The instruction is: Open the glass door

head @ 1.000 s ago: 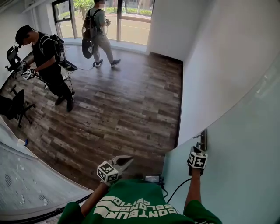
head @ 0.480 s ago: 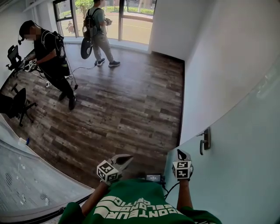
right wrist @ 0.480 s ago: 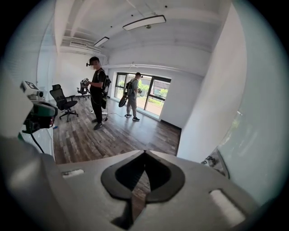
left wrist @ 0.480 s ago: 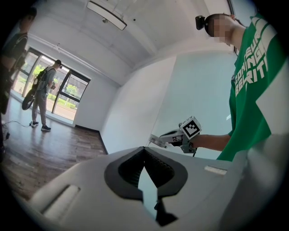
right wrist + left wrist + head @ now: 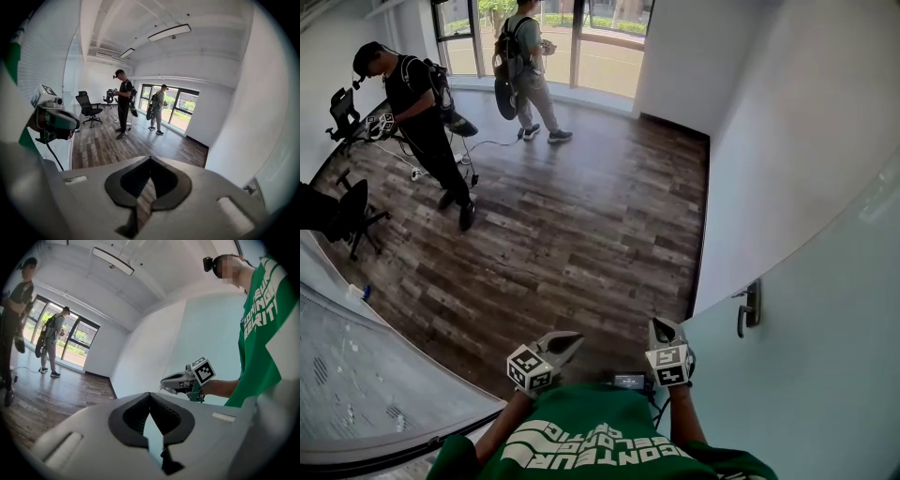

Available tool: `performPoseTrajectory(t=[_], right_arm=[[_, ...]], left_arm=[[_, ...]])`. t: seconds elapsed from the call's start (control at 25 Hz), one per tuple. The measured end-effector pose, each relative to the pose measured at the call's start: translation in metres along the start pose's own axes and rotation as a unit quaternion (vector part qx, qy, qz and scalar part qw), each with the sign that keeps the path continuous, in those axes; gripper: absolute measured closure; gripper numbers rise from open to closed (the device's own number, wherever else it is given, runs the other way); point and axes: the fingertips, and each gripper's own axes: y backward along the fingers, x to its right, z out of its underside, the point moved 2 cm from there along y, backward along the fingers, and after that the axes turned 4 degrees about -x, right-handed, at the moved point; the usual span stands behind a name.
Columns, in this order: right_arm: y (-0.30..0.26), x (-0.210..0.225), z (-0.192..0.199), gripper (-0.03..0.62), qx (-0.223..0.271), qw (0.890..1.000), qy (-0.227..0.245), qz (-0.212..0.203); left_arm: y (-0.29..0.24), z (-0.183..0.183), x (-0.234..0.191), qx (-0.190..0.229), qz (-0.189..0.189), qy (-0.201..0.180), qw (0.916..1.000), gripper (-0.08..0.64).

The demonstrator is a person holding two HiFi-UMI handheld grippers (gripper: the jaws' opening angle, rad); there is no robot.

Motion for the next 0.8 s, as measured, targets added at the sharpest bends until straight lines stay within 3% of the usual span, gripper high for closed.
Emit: performPoseTrajectory(t=[0.24, 0.8], right_arm=[[-0.01, -0.017, -0.001, 0.6, -0.009, 0.999, 0.02, -0.026], [-0.013, -0.021, -0.002, 0.6, -0.015, 0.999, 0.023, -0.035]], left_arm=[[0.004, 0.002, -0.005, 0.004, -0.014, 0.004, 0.9999, 0.549], [0.004, -0.003, -0.006, 0.005, -0.011, 0.005, 0.9999, 0.549]])
